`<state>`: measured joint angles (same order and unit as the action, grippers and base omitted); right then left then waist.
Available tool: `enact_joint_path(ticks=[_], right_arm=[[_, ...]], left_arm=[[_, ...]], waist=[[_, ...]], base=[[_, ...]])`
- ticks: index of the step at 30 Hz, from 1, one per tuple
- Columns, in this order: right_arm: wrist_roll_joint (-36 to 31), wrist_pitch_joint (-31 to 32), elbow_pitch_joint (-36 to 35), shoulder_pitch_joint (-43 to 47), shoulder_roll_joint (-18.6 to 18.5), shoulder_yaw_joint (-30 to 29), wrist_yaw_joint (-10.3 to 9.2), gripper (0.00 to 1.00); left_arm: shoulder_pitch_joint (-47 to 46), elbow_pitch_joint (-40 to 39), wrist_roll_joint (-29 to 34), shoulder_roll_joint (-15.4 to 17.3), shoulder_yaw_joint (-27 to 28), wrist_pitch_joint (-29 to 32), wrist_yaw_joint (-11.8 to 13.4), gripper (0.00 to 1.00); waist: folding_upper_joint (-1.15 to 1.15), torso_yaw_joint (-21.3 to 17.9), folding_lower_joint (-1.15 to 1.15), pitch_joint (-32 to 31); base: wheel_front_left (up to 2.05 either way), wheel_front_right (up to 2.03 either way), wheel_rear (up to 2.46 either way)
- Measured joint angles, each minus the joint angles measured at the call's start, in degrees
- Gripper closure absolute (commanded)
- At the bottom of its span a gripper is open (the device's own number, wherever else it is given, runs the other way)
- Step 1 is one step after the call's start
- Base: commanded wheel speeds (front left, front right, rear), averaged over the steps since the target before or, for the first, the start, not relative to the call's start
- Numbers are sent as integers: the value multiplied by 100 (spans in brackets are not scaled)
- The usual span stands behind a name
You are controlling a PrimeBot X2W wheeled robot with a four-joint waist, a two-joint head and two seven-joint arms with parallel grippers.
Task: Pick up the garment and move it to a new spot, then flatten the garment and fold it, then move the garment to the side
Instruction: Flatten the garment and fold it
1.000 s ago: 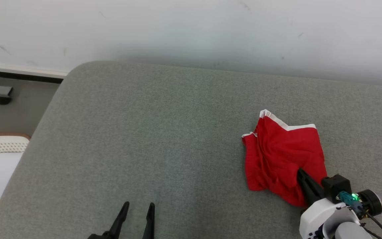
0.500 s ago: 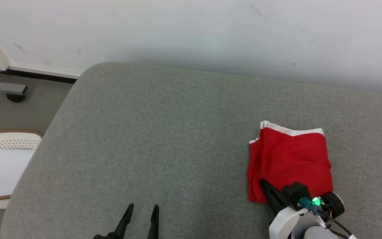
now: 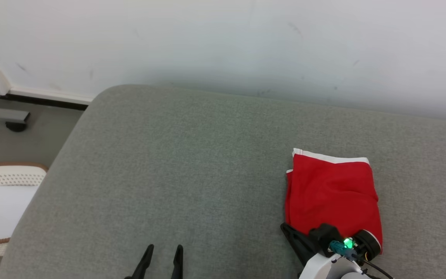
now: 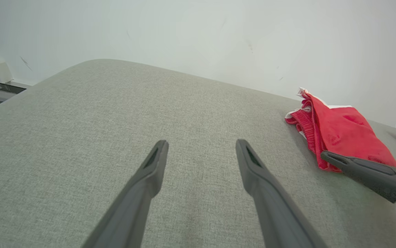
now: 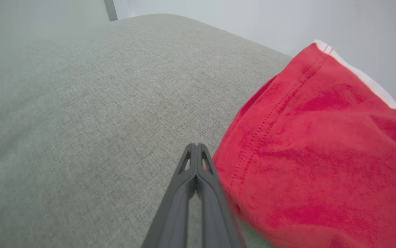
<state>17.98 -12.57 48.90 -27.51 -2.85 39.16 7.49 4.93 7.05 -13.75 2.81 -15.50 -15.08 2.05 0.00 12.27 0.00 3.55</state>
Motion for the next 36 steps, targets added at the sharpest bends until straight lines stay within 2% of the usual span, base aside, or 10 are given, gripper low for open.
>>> enact_joint_path(ticks=[6, 7, 8, 10, 11, 12, 20, 25, 31, 36], right_arm=[[143, -164, -181, 148, 1, -126, 0, 100], [138, -176, -233, 209, -20, -214, 0, 94], [115, -212, -297, 276, -42, -310, 0, 85], [18, -216, -472, 431, -153, -555, 0, 56], [-55, -221, -601, 519, -232, -682, 0, 9], [-107, -222, -746, 614, -310, -832, 0, 0], [-354, -246, -2406, 1663, -808, -2129, 0, 0], [-330, -247, -3076, 2311, -988, -2755, 0, 0], [-435, -247, -3572, 2865, -944, -3443, 0, 0], [-485, -247, -3707, 3234, -769, -3700, 0, 0]], left_arm=[[48, -4, 25, 0, 180, 0, -9, 0], [59, -7, 43, 0, 227, 0, -21, 0], [77, -5, 76, 0, 277, 0, -25, 0], [126, -7, 132, 0, 380, 0, -35, 0], [143, -8, 152, 0, 427, 0, -48, 0], [153, -15, 165, 0, 482, 0, -59, 0], [245, -40, 268, -1, 865, 0, -205, 0], [364, 13, 300, -1, 999, 0, -256, 0], [502, 65, 298, 0, 1076, 0, -263, 0], [580, 63, 255, 0, 1053, 0, -353, 0]], waist=[[0, -190, 0, -179], [0, -230, 0, -219], [0, -271, 0, -258], [0, -360, 0, -347], [0, -412, 0, -386], [0, -473, 0, -416], [0, -911, 0, -568], [0, -1099, 0, -648], [0, -1228, 0, -750], [0, -1266, 0, -807]], base=[[0, 0, 0], [0, 0, 0], [0, 0, 0], [0, 0, 0], [0, 0, 0], [0, 0, 0], [0, 0, 0], [0, 0, 0], [0, 0, 0], [0, 0, 0]])
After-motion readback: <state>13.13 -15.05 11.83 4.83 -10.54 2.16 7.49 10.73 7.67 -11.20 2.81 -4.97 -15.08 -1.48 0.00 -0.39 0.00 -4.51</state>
